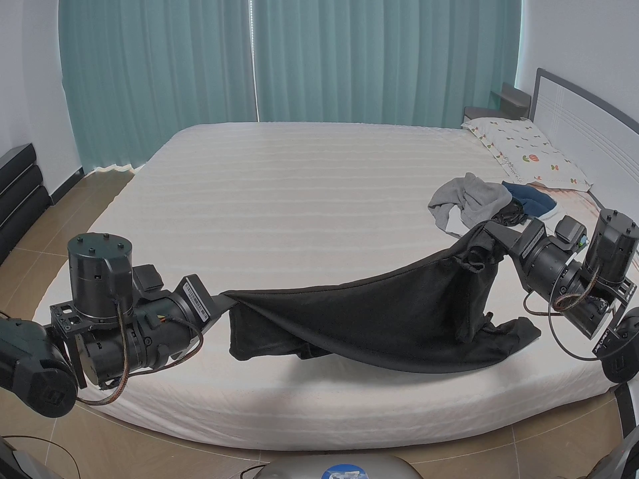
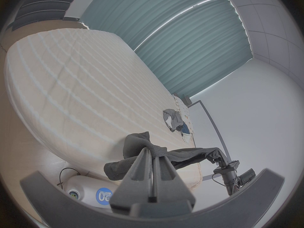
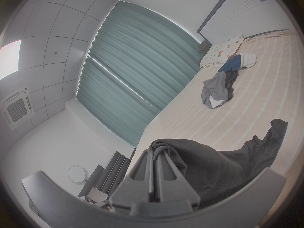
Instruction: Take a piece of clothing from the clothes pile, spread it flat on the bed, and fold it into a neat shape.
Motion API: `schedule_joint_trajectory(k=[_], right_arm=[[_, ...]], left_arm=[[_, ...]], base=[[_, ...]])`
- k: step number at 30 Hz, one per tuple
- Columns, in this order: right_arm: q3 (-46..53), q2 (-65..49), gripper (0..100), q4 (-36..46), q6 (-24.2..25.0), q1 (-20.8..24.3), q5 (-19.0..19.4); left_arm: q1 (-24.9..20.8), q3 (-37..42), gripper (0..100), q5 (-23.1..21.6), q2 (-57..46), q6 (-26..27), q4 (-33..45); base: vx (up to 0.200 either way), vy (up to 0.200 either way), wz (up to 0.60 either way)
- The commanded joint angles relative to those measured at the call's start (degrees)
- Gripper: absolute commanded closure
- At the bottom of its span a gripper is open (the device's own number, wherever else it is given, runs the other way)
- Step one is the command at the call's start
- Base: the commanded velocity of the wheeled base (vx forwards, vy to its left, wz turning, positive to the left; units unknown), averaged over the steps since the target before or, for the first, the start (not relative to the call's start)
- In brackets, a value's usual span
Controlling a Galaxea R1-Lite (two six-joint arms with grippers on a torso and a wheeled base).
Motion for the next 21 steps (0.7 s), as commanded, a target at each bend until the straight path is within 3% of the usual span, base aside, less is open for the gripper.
schedule_joint_trajectory(k=[1,10,21], right_arm=[[0.11,-0.12,100,0.0,-0.08,0.01,0.01],[0.28,-0.39,100,0.0,-0.26,0.18,0.01],[1.42,-5.22,100,0.09,-0.7,3.0,-0.34]], left_arm=[[0.06,0.05,100,-0.2,0.27,-0.11,-0.05],[-0.02,0.05,100,-0.28,0.35,-0.11,0.04],[-0.64,0.05,100,0.33,-2.46,0.15,0.48]], base=[[0.0,0.0,0.0],[0.0,0.0,0.0],[-0.2,0.0,0.0]])
